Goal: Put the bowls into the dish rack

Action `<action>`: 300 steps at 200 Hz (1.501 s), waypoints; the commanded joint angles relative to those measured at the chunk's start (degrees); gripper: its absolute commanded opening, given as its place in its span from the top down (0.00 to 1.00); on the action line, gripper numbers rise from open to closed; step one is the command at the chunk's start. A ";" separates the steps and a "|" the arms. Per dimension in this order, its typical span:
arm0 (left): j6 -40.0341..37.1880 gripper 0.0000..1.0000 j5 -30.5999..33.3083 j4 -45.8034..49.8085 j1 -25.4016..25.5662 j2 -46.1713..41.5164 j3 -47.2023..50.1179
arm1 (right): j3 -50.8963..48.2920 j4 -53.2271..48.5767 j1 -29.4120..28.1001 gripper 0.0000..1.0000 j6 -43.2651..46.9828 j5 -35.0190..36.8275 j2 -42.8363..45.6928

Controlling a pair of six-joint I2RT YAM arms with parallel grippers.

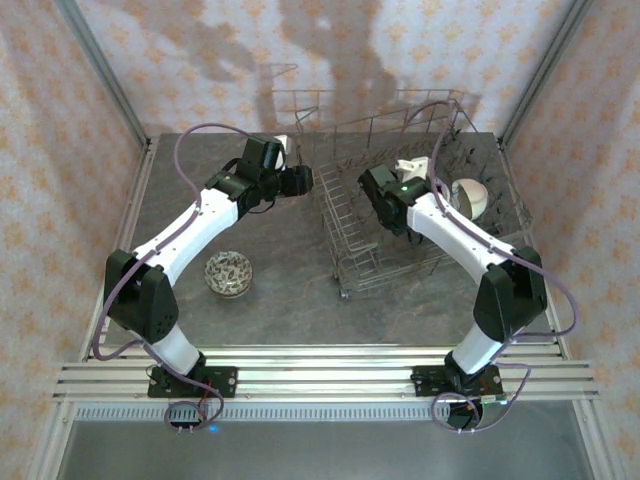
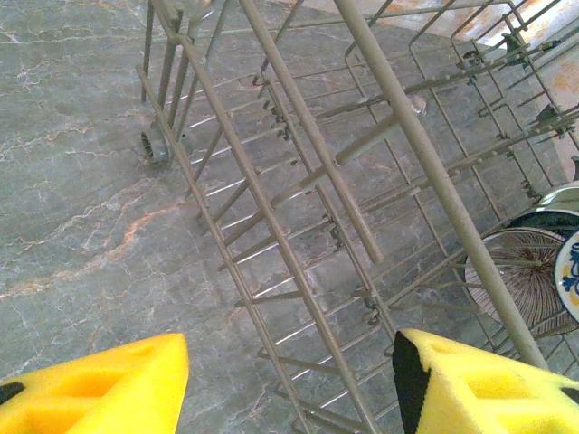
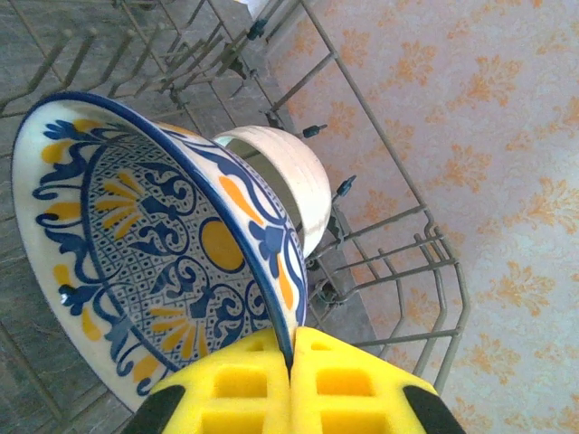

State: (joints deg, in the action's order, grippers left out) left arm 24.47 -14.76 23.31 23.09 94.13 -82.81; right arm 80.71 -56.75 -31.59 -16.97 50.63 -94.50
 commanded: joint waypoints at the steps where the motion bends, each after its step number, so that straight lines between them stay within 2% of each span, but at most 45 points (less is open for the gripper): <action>1: 0.74 0.38 -0.37 -1.16 -0.53 -0.72 -0.04 | 2.45 -3.87 -1.22 1.00 -4.21 5.71 -2.42; 55: 0.16 0.38 -0.35 -0.73 -0.57 -0.96 -0.25 | 4.64 -7.58 -2.39 1.00 -7.90 9.35 -5.78; 146: -0.21 0.37 -0.70 -0.45 -0.50 -1.32 0.10 | 4.40 -6.88 -5.05 1.00 -5.58 5.44 -7.59; 164: -0.12 0.38 -0.78 -0.46 -0.55 -1.31 0.27 | 4.94 -7.22 -5.14 0.94 -5.14 4.70 -8.54; 237: 0.40 0.38 -0.90 -1.58 -0.52 -1.84 1.42 | 3.85 -6.55 -5.62 0.85 -4.84 4.90 -9.68; 269: 0.58 0.38 -0.68 -1.86 -0.53 -2.06 1.44 | 3.05 -5.81 -6.03 0.76 -5.29 5.31 -9.83; 300: 0.60 0.38 -0.63 -1.86 -0.53 -1.94 1.43 | 2.13 -4.19 -6.02 0.74 -4.96 3.92 -10.25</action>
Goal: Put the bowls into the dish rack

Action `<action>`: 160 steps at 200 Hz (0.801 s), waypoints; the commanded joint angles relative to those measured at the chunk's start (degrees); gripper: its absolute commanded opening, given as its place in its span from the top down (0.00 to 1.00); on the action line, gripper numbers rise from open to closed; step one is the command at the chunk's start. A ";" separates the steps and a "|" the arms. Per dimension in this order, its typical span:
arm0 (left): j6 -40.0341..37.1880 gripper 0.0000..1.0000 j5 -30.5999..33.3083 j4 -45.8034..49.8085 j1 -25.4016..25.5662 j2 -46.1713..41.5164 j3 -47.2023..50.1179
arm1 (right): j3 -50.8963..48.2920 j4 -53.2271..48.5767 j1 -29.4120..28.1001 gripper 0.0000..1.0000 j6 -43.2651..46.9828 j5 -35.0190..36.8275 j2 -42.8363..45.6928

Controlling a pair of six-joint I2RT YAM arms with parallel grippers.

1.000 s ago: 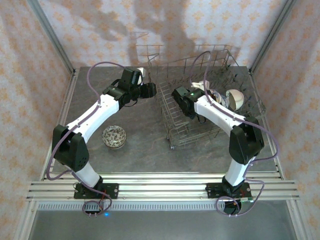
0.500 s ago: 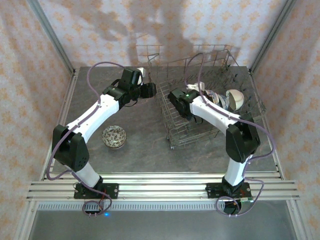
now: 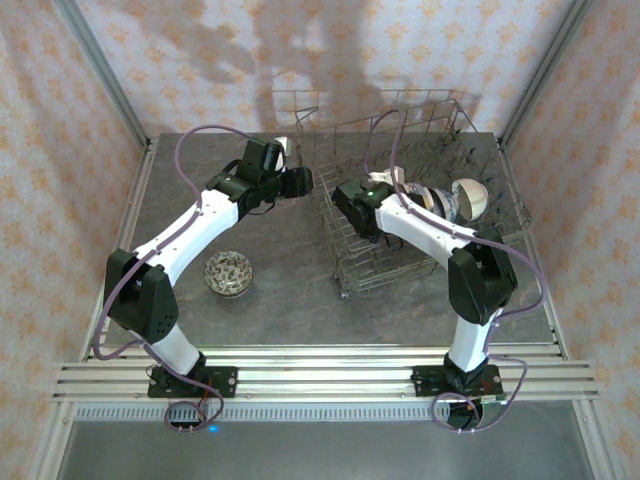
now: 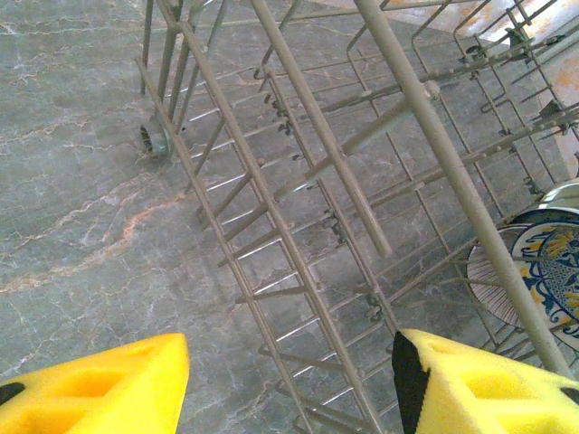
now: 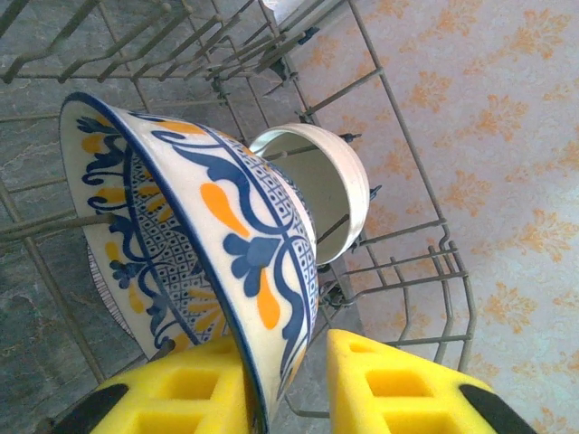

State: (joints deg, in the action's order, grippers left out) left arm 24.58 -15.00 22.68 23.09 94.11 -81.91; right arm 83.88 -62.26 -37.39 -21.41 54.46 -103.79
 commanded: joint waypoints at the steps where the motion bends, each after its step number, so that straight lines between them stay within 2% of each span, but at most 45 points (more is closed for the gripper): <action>1: 0.53 0.38 -0.38 -1.23 -0.52 -1.91 0.53 | -1.02 1.33 -0.23 0.74 -0.50 0.02 -1.01; 37: 0.66 0.38 -0.67 -0.65 -0.51 -1.34 -0.13 | -1.87 2.58 -0.39 0.73 -0.04 1.48 -1.07; 127: 0.18 0.38 0.19 0.18 -0.52 -1.08 -0.70 | -4.42 4.75 -0.43 0.69 1.72 -2.24 -1.06; 160: 0.54 0.38 -0.02 0.09 -0.52 -0.95 -0.72 | -4.13 4.43 -0.41 0.69 2.14 -2.11 -3.49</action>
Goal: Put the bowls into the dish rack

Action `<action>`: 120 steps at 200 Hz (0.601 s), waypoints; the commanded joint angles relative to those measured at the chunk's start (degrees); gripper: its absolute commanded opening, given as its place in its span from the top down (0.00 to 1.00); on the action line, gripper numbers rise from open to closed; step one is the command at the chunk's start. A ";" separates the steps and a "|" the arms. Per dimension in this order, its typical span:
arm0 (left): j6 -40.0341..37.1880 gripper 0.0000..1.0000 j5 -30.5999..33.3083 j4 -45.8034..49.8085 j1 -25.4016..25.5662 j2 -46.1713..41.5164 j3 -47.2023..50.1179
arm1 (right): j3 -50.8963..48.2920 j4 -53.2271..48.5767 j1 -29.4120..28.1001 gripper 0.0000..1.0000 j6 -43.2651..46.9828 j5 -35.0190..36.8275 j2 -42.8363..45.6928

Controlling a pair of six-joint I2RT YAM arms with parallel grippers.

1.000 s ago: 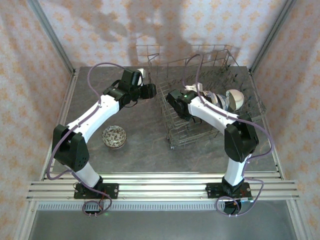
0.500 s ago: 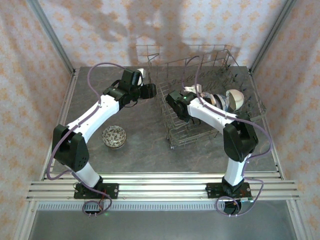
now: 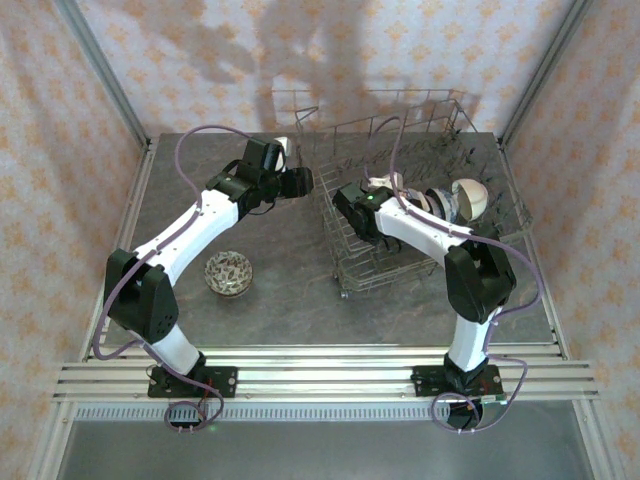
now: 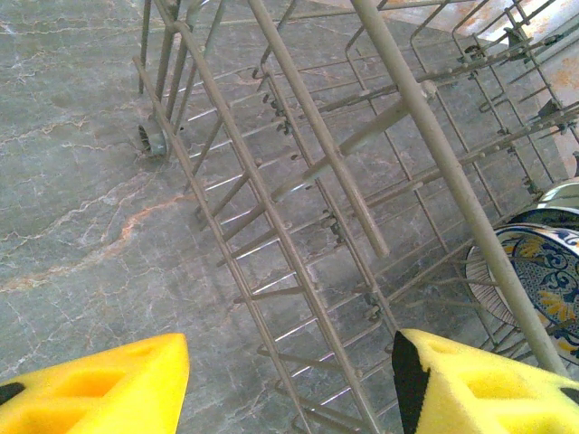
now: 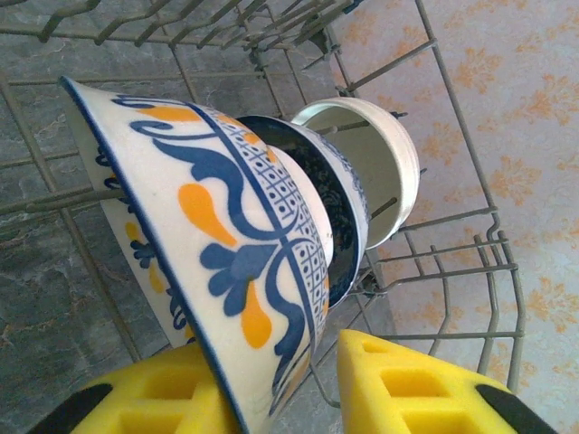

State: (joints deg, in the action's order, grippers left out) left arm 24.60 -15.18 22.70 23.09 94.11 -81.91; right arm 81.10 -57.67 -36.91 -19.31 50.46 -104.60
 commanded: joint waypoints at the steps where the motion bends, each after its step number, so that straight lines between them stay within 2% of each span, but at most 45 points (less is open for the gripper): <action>1: 0.53 0.38 0.15 0.07 -0.51 -0.95 -0.71 | -1.37 -0.16 -0.89 0.69 0.01 1.91 -2.83; 120: 1.54 0.38 0.65 -0.64 -0.55 -2.52 1.14 | -5.02 -1.12 -0.89 0.70 -5.79 0.58 -3.45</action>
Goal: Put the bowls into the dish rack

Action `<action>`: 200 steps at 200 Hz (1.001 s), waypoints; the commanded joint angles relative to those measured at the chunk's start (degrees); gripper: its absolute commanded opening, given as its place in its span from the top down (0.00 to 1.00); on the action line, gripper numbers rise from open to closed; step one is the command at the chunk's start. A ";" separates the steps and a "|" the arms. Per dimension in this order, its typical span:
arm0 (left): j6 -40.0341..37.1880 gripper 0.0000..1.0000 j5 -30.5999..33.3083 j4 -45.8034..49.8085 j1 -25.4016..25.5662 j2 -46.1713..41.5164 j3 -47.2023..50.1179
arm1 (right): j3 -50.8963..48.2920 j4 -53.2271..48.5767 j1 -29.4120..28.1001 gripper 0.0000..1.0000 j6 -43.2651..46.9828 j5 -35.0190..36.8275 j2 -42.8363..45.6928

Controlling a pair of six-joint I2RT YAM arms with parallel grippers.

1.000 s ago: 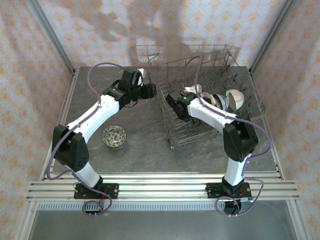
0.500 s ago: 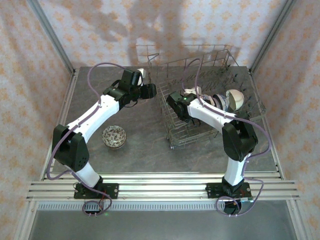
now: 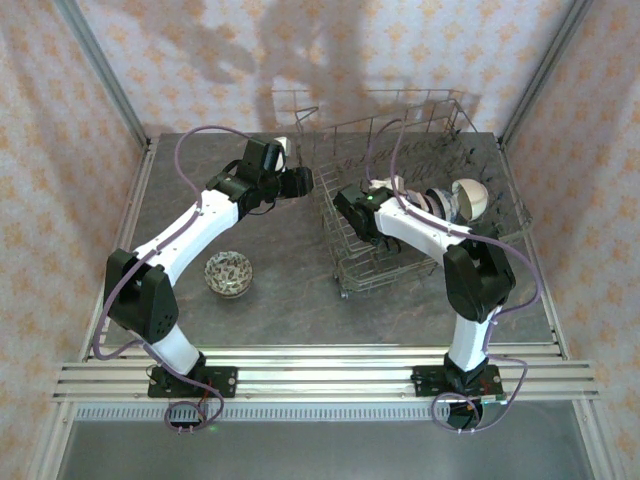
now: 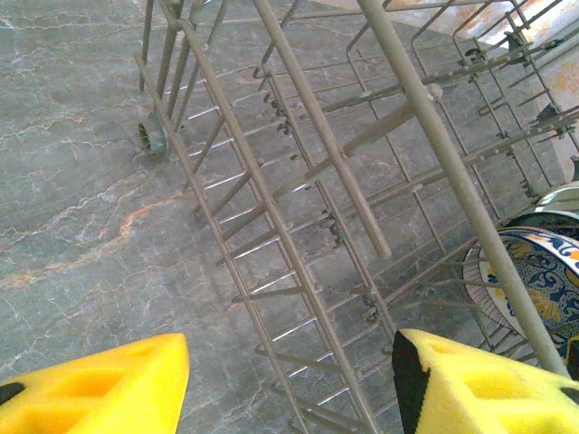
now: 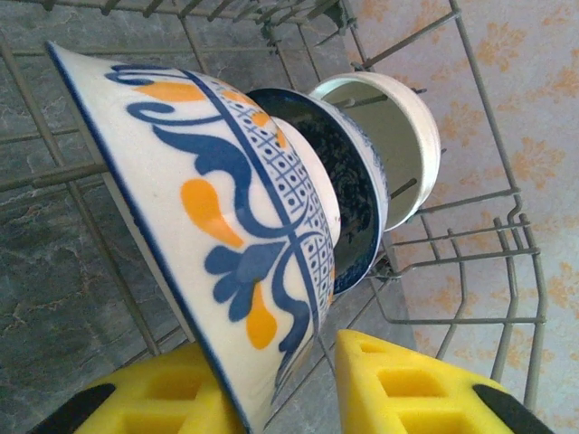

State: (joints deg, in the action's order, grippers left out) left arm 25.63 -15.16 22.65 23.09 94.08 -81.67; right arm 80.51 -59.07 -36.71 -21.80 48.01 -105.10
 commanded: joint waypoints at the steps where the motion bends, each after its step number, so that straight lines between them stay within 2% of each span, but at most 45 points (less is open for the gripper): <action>1: 0.50 0.38 0.60 -0.59 -0.57 -2.46 0.94 | -4.46 0.27 -1.08 0.70 -3.40 3.00 -2.93; 68: 0.58 0.38 -0.03 -0.16 -0.42 -2.59 0.64 | -4.94 -1.16 -1.08 0.66 -3.95 3.44 -1.34; 115: 0.90 0.38 -0.31 -0.34 -0.35 -3.44 0.96 | 0.73 -6.77 -1.09 0.60 -3.59 3.63 -3.04; 200: 1.09 0.38 -0.40 -0.59 -0.37 -4.23 1.95 | 2.52 -5.01 -1.08 0.57 -0.72 1.14 -2.37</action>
State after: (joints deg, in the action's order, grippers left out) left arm 25.98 -15.20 22.68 23.09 91.61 -80.31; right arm 81.62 -64.27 -37.23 -23.20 46.87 -106.08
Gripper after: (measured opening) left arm 0.623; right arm 0.411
